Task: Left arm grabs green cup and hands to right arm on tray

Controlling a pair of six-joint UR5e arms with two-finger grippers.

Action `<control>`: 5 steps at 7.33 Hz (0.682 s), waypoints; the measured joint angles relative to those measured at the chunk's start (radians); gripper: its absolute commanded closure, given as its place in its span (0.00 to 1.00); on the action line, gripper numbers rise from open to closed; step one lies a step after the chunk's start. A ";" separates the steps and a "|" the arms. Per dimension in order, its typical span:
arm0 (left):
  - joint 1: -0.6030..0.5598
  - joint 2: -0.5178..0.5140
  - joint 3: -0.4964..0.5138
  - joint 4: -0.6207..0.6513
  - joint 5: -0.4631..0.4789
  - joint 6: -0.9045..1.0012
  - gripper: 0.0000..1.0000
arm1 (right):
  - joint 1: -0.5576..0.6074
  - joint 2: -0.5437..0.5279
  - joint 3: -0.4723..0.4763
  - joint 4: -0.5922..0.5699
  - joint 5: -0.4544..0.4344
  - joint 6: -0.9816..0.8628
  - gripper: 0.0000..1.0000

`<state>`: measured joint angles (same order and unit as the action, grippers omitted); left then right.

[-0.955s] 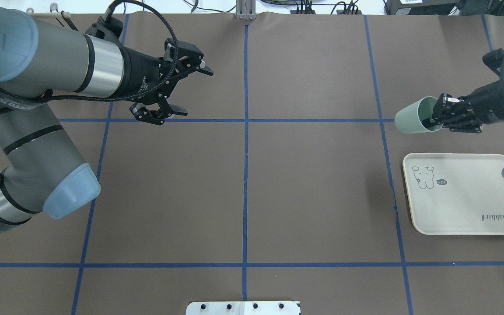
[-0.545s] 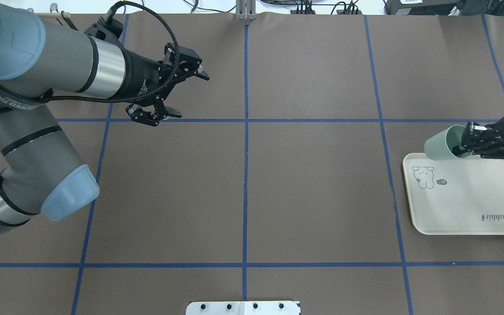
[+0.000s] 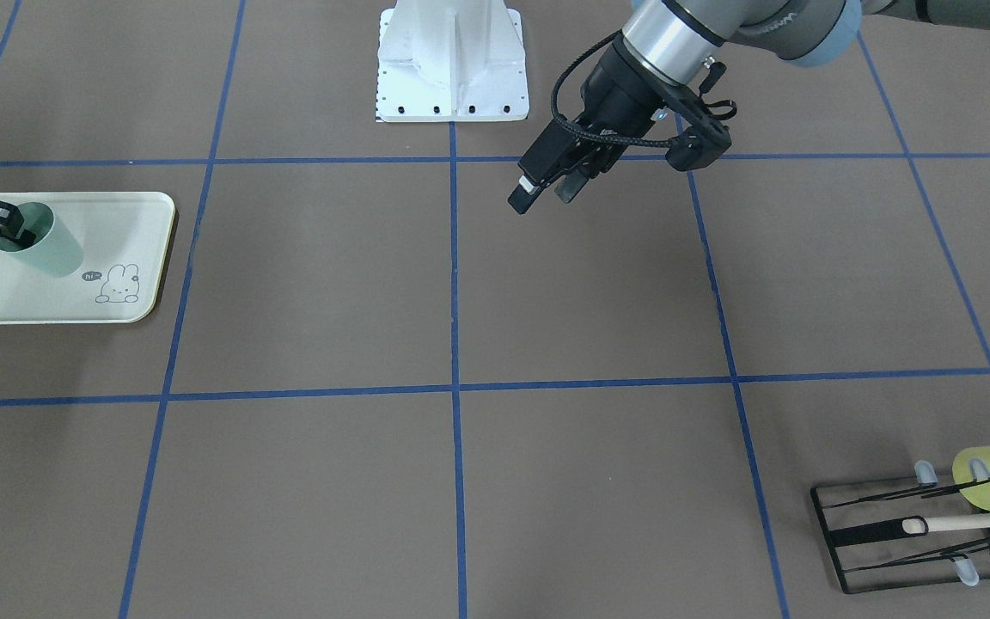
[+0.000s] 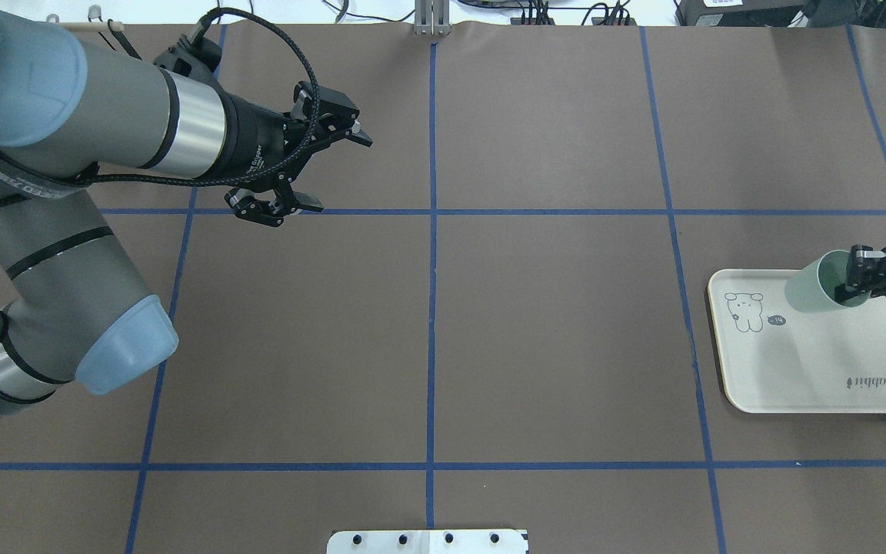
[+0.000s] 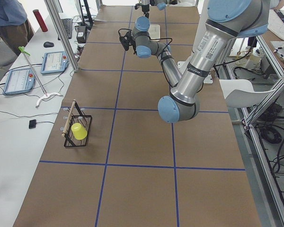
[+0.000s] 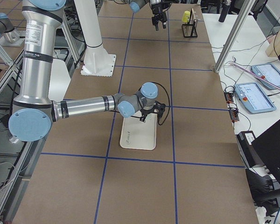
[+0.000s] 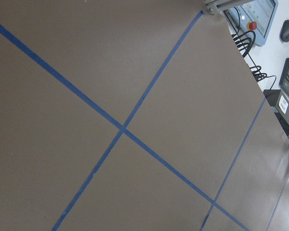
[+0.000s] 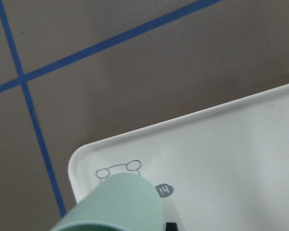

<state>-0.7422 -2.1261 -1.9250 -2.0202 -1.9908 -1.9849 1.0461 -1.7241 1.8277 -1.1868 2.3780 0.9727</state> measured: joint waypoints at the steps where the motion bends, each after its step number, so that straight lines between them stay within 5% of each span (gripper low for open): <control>1: 0.001 -0.003 0.000 0.000 0.001 0.000 0.00 | -0.019 -0.002 -0.002 -0.022 -0.005 -0.028 1.00; 5: 0.006 -0.004 0.001 -0.001 0.000 -0.001 0.00 | -0.010 -0.017 -0.043 -0.037 -0.009 -0.133 1.00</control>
<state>-0.7366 -2.1299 -1.9243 -2.0216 -1.9910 -1.9863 1.0364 -1.7416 1.7851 -1.2240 2.3686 0.8396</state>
